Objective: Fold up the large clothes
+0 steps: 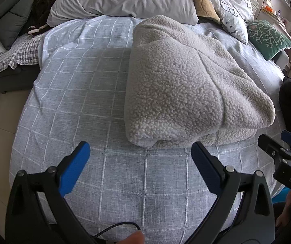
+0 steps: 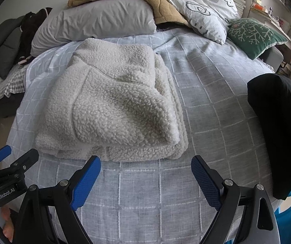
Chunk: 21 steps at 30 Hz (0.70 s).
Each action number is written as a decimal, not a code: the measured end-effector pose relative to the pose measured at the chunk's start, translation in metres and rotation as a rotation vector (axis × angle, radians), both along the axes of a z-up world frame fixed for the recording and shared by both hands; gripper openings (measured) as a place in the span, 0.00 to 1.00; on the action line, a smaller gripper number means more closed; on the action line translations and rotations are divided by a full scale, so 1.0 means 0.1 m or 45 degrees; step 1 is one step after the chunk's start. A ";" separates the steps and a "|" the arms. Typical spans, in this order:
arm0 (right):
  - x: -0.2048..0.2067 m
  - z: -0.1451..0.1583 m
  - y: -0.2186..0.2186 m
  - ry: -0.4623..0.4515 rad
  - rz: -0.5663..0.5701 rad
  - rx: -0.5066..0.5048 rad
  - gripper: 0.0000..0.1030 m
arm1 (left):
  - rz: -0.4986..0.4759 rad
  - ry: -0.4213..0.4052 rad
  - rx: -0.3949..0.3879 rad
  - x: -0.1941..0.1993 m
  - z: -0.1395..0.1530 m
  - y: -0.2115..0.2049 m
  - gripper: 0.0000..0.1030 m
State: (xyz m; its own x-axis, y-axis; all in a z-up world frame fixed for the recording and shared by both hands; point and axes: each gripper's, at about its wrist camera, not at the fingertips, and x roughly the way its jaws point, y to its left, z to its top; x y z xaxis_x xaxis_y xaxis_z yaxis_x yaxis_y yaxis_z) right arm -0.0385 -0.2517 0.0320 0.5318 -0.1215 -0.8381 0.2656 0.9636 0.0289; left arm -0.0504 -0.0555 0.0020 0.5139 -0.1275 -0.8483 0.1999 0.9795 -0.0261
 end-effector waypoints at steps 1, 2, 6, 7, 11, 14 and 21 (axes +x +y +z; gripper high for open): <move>0.00 0.00 0.00 0.001 0.001 0.000 0.90 | 0.000 -0.001 0.000 0.00 0.00 0.00 0.97; 0.00 0.00 0.00 0.001 0.000 0.000 0.90 | 0.000 -0.001 0.000 0.00 0.00 0.00 0.97; -0.01 -0.01 0.00 0.003 0.001 -0.001 0.90 | 0.001 0.001 -0.001 0.00 0.00 -0.01 0.97; -0.01 -0.01 0.00 0.003 0.001 -0.002 0.90 | 0.000 0.001 -0.001 -0.01 0.00 -0.01 0.97; -0.01 -0.01 0.01 0.004 0.000 -0.001 0.90 | -0.001 0.001 -0.001 -0.01 0.01 -0.01 0.97; -0.01 -0.01 0.01 0.004 0.000 -0.002 0.90 | -0.002 0.000 0.001 -0.01 0.01 -0.01 0.97; -0.01 -0.01 0.01 0.004 -0.001 -0.001 0.90 | 0.002 0.001 0.001 -0.02 0.01 -0.02 0.97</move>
State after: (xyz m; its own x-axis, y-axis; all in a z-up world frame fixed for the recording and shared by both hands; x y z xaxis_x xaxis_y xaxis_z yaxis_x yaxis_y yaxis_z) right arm -0.0391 -0.2505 0.0306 0.5288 -0.1227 -0.8398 0.2667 0.9634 0.0272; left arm -0.0522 -0.0576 0.0026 0.5135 -0.1262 -0.8488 0.1982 0.9798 -0.0258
